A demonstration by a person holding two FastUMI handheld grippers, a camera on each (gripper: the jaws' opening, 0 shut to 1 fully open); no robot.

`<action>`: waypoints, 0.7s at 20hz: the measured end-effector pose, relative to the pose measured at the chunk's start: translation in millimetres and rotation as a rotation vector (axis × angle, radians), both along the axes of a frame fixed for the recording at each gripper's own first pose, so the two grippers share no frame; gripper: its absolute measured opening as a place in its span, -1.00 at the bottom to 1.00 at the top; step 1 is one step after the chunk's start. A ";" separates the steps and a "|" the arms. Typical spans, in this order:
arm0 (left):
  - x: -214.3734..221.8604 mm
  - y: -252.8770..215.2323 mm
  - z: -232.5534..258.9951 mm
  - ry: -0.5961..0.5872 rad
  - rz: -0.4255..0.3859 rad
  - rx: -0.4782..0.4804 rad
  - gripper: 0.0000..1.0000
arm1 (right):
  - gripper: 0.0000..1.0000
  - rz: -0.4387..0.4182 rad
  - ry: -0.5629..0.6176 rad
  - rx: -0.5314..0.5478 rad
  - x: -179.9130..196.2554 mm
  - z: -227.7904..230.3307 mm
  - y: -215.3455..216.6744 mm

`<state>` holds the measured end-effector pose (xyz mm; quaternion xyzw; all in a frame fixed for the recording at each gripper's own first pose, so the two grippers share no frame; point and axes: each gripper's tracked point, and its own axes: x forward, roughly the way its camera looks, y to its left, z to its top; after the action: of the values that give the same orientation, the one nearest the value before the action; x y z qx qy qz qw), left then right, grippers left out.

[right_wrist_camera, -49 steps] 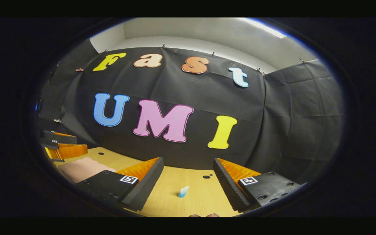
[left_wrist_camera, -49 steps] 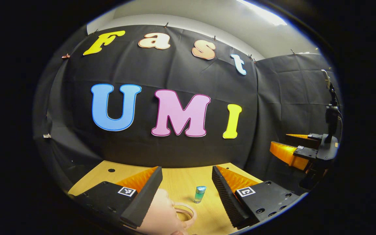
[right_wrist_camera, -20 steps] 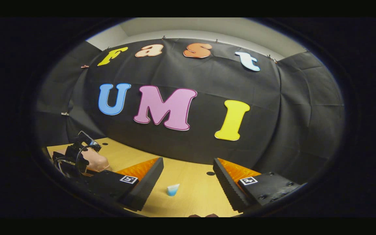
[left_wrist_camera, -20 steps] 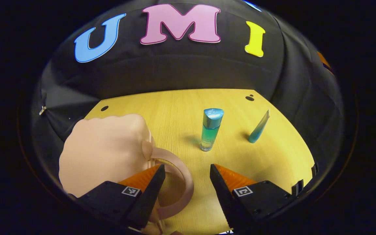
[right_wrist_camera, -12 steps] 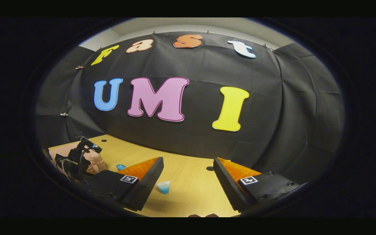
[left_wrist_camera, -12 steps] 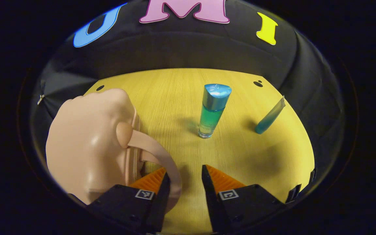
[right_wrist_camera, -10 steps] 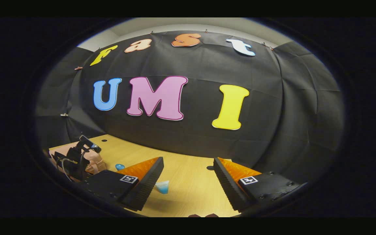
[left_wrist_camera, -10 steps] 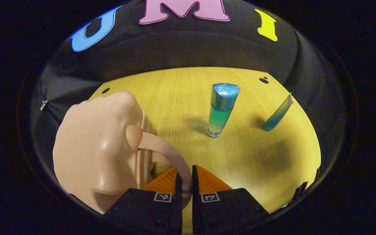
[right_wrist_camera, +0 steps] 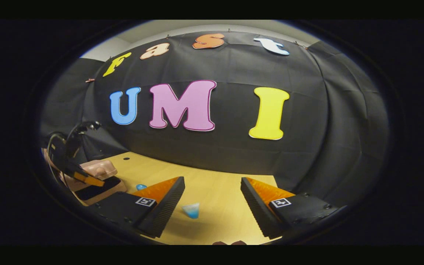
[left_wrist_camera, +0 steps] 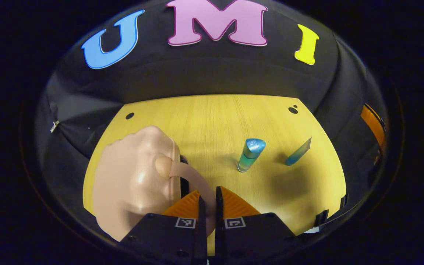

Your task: First open the suitcase, pack the skin care products into it, and then close the suitcase.

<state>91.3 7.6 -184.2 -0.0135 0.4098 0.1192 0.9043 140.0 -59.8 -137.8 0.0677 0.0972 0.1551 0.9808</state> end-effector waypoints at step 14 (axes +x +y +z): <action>-101.4 271.6 152.4 -0.219 0.110 0.091 -0.73 | 0.93 -0.073 -0.112 -0.036 -15.0 79.4 108.1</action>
<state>-10.1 279.3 -31.9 -0.0080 0.3013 0.1846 0.9355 125.0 48.3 -58.4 0.0447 0.0425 0.1210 0.9907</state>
